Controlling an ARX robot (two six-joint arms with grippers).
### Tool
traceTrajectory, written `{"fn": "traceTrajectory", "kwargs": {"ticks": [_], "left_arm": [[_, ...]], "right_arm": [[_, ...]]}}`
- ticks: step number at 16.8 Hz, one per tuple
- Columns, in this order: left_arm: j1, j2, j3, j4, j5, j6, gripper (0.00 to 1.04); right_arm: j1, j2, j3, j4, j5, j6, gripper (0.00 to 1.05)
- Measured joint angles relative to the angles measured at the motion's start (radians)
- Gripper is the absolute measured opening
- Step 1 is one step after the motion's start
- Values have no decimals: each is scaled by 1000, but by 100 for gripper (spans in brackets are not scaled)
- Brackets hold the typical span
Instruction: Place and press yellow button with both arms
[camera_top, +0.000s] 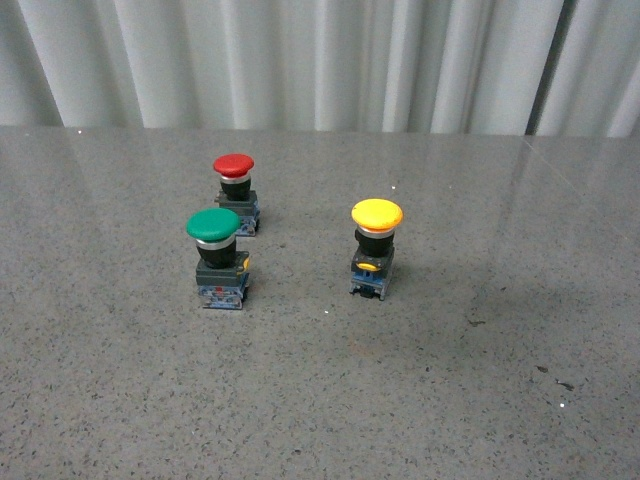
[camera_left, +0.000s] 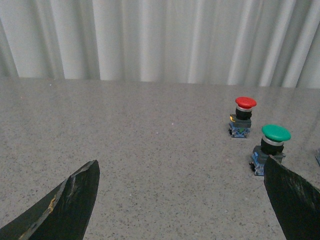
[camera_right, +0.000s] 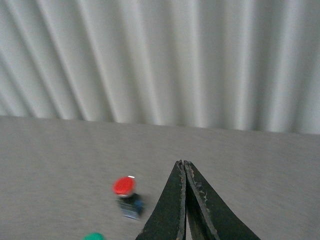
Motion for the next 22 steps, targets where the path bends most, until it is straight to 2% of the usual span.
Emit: {"fn": "traceTrajectory", "kwargs": {"ticks": [1, 2, 3, 4, 6, 9, 12, 13, 15, 22], "left_arm": [[0, 0, 0, 0, 0, 0, 98], [0, 0, 0, 0, -1, 0, 98], [0, 0, 0, 0, -1, 0, 98], [0, 0, 0, 0, 0, 0, 98], [0, 0, 0, 0, 0, 0, 98], [0, 0, 0, 0, 0, 0, 98], [0, 0, 0, 0, 0, 0, 98], [0, 0, 0, 0, 0, 0, 98], [0, 0, 0, 0, 0, 0, 98], [0, 0, 0, 0, 0, 0, 98]], "right_arm": [[-6, -95, -61, -63, 132, -41, 2], [-51, -213, -158, -118, 216, -89, 2], [-129, -343, -261, -176, 205, -112, 2], [-243, -552, -401, -227, 129, -130, 2], [-299, -677, -470, -208, 48, -135, 2], [-368, -752, -571, -228, -18, -142, 2], [-418, -844, -616, -245, -68, -147, 2], [-453, -868, -631, -263, -125, -147, 2], [-517, -891, -647, -277, -170, -148, 2], [-526, -1047, -701, -373, -182, -148, 2]]}}
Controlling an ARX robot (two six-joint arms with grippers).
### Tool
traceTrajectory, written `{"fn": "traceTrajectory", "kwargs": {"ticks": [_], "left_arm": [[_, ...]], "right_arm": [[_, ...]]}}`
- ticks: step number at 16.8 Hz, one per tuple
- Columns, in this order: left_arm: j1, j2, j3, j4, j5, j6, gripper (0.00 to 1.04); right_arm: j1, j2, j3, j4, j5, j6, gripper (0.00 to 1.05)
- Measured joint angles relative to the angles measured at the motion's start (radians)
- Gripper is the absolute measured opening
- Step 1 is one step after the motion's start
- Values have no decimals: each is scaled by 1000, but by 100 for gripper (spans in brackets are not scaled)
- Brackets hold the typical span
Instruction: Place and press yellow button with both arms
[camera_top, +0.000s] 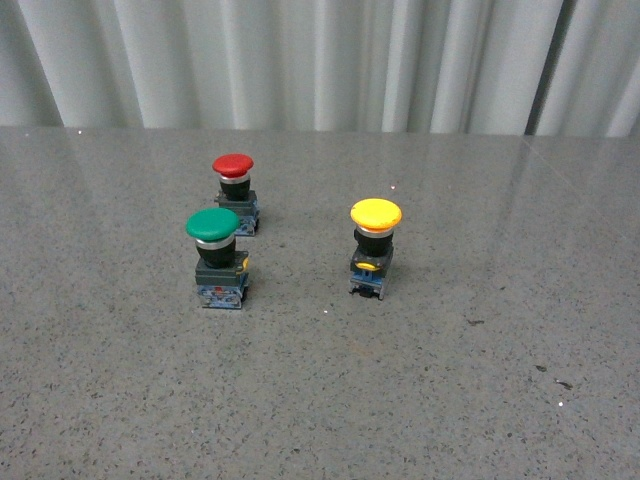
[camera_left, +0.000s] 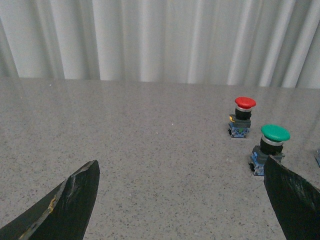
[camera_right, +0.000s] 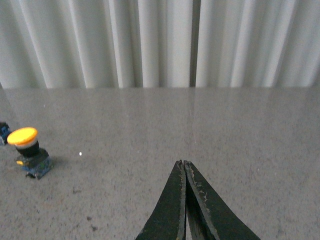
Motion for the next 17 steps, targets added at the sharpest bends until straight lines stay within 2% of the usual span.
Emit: {"fn": "traceTrajectory", "kwargs": {"ticks": [1, 8, 9, 16, 17], "left_arm": [[0, 0, 0, 0, 0, 0, 98], [0, 0, 0, 0, 0, 0, 98], [0, 0, 0, 0, 0, 0, 98], [0, 0, 0, 0, 0, 0, 98], [0, 0, 0, 1, 0, 0, 98]], "right_arm": [[0, -13, -21, 37, 0, 0, 2], [0, -132, -23, -100, 0, 0, 2], [0, -242, -23, -254, -2, 0, 2], [0, -286, -23, -256, 0, 0, 2], [0, -286, -23, -256, 0, -1, 9]]}}
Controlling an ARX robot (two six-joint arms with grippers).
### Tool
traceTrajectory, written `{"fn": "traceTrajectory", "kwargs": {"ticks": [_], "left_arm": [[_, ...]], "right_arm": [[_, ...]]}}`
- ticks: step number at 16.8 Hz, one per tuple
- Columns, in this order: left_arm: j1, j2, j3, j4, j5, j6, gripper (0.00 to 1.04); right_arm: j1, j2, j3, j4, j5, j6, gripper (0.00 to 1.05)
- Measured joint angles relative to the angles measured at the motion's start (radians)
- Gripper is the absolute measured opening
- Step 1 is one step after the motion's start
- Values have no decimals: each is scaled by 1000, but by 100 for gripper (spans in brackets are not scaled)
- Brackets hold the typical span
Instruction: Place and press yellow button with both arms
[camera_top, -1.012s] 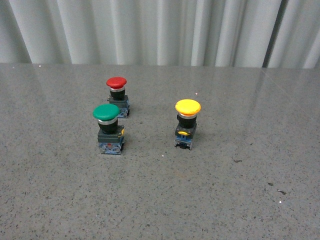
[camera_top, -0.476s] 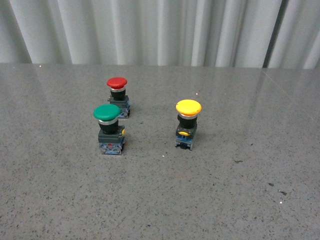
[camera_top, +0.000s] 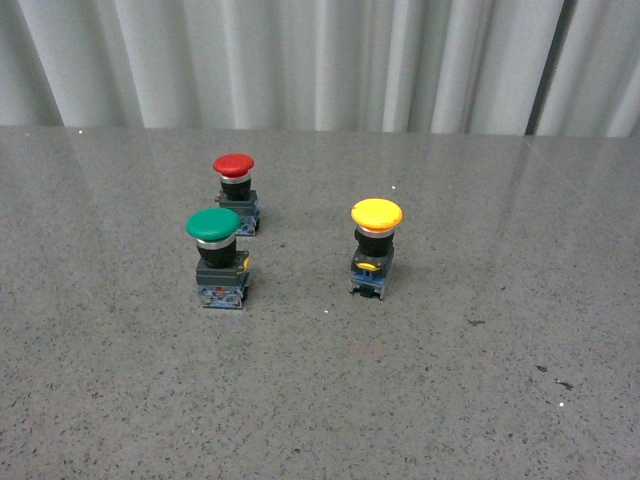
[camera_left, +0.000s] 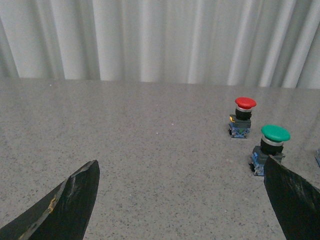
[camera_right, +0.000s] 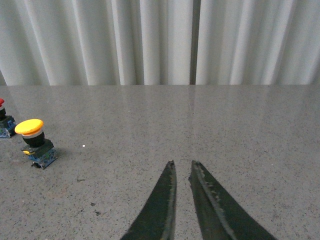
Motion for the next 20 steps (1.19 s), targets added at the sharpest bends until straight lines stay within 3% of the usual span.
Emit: {"fn": "traceTrajectory", "kwargs": {"ticks": [1, 4, 6, 9, 20], "left_arm": [[0, 0, 0, 0, 0, 0, 98], [0, 0, 0, 0, 0, 0, 98], [0, 0, 0, 0, 0, 0, 98], [0, 0, 0, 0, 0, 0, 98], [0, 0, 0, 0, 0, 0, 98]], "right_arm": [[0, 0, 0, 0, 0, 0, 27], [0, 0, 0, 0, 0, 0, 49], [0, 0, 0, 0, 0, 0, 73], [0, 0, 0, 0, 0, 0, 100], [0, 0, 0, 0, 0, 0, 98]]}}
